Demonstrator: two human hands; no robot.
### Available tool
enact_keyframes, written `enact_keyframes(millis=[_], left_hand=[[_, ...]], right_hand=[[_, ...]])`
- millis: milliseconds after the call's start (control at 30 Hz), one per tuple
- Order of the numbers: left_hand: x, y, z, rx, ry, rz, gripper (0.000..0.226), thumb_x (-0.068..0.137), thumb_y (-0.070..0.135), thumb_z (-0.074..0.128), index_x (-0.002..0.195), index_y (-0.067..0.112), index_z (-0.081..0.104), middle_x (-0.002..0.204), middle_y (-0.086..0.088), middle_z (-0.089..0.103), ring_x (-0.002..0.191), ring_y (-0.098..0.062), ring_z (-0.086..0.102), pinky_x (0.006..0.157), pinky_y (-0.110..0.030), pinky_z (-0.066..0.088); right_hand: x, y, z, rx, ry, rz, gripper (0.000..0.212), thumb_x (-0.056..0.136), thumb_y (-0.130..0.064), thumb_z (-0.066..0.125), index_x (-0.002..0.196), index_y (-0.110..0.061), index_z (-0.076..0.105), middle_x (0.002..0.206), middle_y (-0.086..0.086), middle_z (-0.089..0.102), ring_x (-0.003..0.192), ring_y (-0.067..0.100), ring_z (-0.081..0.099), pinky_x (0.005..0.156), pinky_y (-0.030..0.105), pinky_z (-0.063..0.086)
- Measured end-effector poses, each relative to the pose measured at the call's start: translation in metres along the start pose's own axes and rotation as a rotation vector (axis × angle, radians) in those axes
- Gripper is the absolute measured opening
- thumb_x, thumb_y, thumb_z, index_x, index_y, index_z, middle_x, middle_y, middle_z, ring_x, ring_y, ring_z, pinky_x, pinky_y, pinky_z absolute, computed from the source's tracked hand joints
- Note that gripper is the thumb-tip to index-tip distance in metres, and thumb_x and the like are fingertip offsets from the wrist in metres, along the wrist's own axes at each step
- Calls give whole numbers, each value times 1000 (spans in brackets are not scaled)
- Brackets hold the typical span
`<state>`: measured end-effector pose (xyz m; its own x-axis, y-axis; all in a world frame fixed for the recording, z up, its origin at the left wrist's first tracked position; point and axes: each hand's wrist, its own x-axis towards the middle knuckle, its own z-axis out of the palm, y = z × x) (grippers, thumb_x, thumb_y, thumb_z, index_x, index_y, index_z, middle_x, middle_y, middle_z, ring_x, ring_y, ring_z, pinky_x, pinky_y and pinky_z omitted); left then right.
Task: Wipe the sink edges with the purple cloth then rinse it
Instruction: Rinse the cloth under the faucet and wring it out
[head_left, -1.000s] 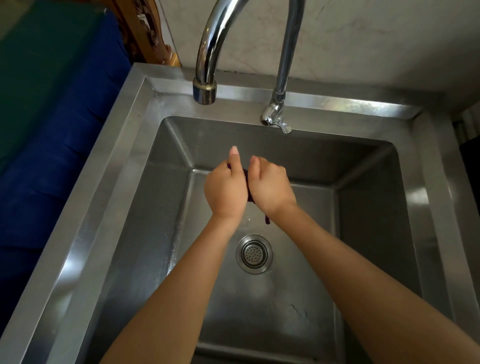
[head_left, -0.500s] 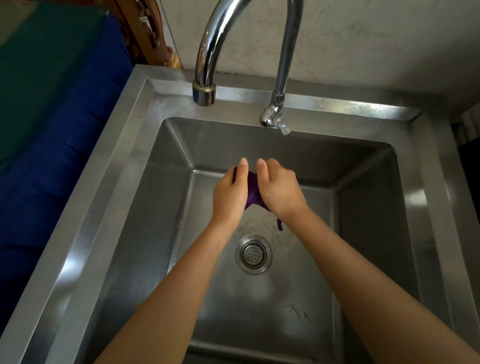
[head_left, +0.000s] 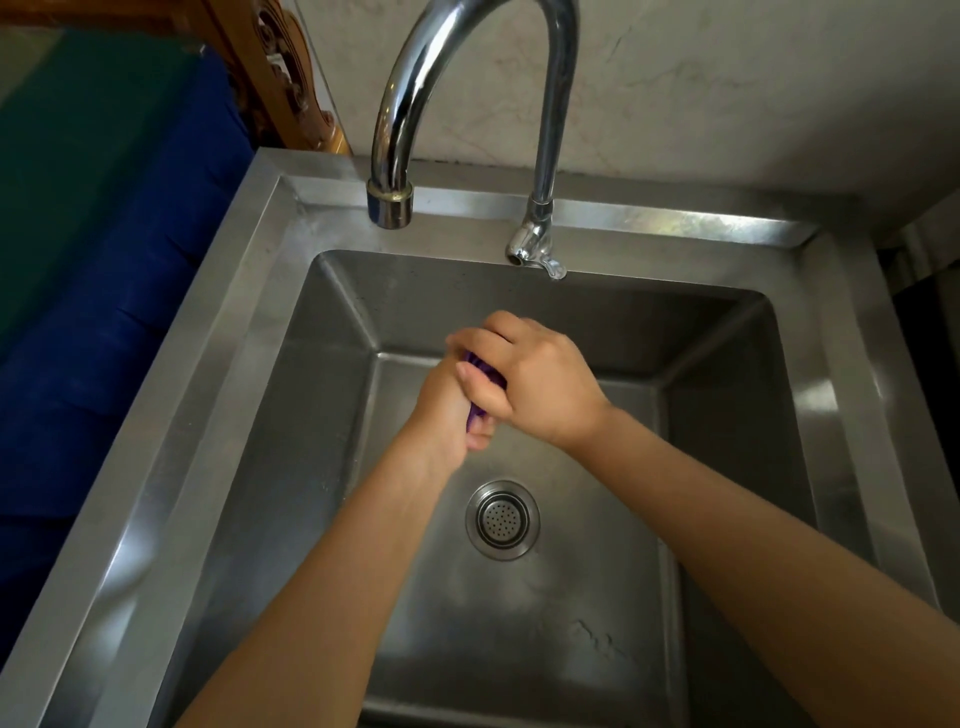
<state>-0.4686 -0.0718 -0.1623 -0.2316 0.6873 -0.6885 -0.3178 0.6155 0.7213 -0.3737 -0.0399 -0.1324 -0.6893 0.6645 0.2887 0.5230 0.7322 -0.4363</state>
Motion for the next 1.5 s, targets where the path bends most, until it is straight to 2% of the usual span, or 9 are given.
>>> enact_keyframes(millis=[100,333,767,1033,1133,1200,1267,1400,1500], left_hand=[[1,-2,6,-59,116,57,58,97,44,22,47,18,36,27,5,32,22,-8,28,33,-8,18],[3,0,5,193,400,379,70,90,41,25,30,17,48,36,-2,49,50,-30,54,59,-46,47],[-6,9,-2,558,520,658,67,99,32,25,42,10,53,41,-3,47,61,-30,57,58,-32,35],[0,-3,-4,626,471,611,65,94,39,22,42,11,49,43,-1,50,58,-28,55,55,-32,35],[8,0,-14,506,470,426,59,96,36,30,43,14,43,51,-5,51,65,-31,53,60,-33,33],[7,4,-17,360,408,314,52,95,33,34,50,11,49,54,-9,52,62,-30,52,58,-32,36],[-1,11,-15,199,267,221,46,95,27,37,58,5,54,41,-4,47,40,-21,49,41,-22,35],[-17,19,-12,177,-39,-8,43,91,20,29,49,13,36,22,5,30,17,-5,25,28,-4,14],[-23,20,-9,236,-89,-75,42,87,18,25,46,12,34,24,0,33,17,-7,24,35,-2,13]], right_hand=[[3,-3,5,-42,130,50,43,89,-27,36,65,-4,64,59,16,59,47,35,55,42,34,45],[10,-6,18,61,180,369,49,97,-24,25,69,-2,57,65,22,62,60,40,58,55,38,40],[21,-13,25,349,224,698,49,97,-22,28,48,-20,33,70,24,64,71,40,58,63,36,38],[8,-16,27,436,131,851,43,97,-30,26,63,-12,44,65,15,62,66,35,61,65,38,47],[-2,-11,12,668,-8,782,35,95,-46,32,94,-16,48,75,9,62,51,21,65,51,31,54],[-13,-9,0,711,-66,556,33,94,-47,36,119,-26,44,101,5,59,74,14,68,64,26,56],[-19,-3,-7,439,-156,228,44,92,-48,40,133,-31,39,126,3,48,107,17,57,87,32,50],[-8,3,-15,-19,-236,-58,53,87,-54,46,127,-20,51,131,10,48,106,29,54,83,42,50],[-2,0,-11,-28,-29,-127,40,90,-42,46,98,-9,67,97,12,65,79,30,62,63,39,53]])
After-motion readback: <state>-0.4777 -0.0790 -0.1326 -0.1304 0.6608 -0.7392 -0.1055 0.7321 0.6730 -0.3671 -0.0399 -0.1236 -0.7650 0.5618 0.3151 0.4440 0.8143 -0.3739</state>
